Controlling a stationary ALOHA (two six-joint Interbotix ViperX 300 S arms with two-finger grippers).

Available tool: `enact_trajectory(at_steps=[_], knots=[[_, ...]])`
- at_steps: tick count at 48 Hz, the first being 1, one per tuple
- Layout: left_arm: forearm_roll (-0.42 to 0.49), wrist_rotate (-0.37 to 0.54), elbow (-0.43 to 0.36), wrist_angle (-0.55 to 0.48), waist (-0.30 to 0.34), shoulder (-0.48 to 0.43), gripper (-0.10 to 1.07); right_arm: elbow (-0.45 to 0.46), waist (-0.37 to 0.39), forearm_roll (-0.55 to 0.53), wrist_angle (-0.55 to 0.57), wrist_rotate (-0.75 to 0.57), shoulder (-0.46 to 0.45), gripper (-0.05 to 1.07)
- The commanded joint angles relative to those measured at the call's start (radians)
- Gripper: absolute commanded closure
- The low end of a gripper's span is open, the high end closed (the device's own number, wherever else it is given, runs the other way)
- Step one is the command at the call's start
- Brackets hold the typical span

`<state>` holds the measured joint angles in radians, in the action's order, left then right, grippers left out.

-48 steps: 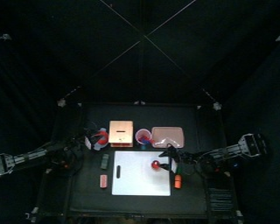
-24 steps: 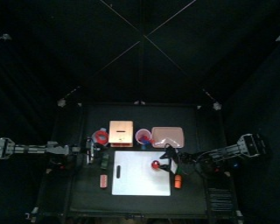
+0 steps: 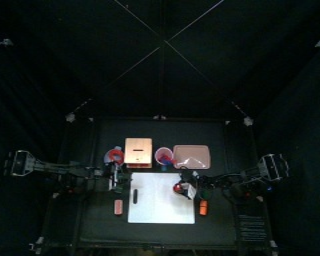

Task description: Put cookie cutter onto plate

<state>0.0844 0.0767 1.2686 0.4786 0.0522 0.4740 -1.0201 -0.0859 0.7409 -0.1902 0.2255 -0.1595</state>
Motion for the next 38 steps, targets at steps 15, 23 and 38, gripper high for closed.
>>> enact_trajectory(at_steps=[15,23,38], knots=[[0.003,0.000,-0.123,0.034,-0.017,-0.236,0.20,0.028,0.015,-0.009,0.008,0.003,-0.011,0.39],[0.003,0.000,-0.130,0.057,-0.017,-0.256,0.20,0.029,0.025,-0.037,0.015,0.003,-0.043,0.48],[0.002,0.000,-0.123,0.060,-0.017,-0.256,0.20,0.018,0.101,-0.091,0.041,0.003,-0.181,0.49]])
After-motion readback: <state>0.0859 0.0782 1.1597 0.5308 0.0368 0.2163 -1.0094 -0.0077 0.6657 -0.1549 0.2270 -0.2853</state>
